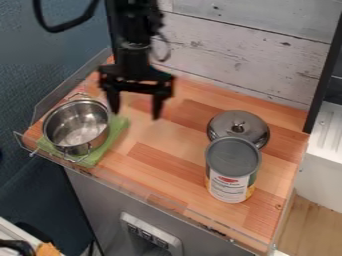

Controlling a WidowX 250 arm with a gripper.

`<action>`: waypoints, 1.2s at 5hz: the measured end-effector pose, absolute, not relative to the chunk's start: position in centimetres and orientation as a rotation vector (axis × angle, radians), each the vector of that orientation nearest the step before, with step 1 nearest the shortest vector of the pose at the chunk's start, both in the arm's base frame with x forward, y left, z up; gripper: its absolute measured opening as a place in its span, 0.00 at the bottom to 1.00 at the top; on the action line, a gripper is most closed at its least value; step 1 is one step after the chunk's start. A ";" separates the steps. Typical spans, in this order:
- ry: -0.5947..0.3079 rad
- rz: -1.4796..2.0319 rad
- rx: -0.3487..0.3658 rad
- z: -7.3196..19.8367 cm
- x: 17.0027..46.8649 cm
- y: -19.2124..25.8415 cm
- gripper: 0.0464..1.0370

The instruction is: Move the can to the right of the silver pot

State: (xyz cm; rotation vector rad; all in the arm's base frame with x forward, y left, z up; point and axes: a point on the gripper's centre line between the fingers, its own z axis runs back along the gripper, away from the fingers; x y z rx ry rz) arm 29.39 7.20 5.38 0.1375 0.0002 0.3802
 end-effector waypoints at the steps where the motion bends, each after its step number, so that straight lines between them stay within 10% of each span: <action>1: -0.044 0.196 0.084 6.1 31.3 2.1 0.96; 6: -0.020 -0.130 -0.008 3.8 30.9 -17.9 0.96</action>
